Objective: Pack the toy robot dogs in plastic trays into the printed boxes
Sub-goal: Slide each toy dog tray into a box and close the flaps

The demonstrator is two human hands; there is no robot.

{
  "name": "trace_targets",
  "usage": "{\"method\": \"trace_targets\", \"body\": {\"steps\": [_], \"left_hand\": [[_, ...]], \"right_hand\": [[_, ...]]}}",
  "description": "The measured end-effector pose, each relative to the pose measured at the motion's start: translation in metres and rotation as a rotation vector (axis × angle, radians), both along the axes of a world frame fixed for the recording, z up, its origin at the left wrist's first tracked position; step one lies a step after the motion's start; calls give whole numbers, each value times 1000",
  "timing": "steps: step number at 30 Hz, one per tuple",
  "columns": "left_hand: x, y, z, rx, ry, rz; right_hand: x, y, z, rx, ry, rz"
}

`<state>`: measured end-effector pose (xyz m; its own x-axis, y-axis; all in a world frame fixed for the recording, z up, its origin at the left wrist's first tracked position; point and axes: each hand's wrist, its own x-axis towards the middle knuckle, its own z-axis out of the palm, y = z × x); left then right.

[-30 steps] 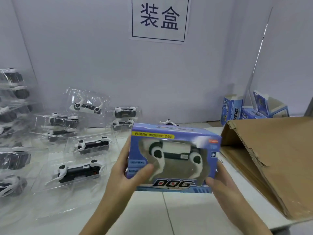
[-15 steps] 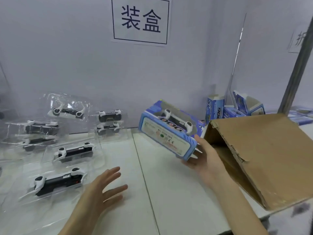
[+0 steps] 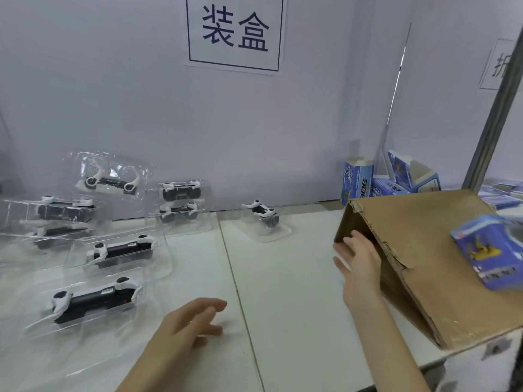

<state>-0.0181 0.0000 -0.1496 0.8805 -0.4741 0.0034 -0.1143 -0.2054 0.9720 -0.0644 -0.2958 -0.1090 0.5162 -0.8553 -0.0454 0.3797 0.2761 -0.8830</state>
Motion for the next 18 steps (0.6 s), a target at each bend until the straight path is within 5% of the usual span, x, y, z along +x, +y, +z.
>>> {"method": "trace_targets", "body": {"steps": [5,10,18], "left_hand": [[7,-11,2,291,-257,-142],[35,-32,6,293,-389,-137],[85,-72,-6,763,-730,-164]], "right_hand": [[8,13,-5,-170,147,175],[25,14,5,-346,236,258],[91,-41,63,-866,449,257]]}}
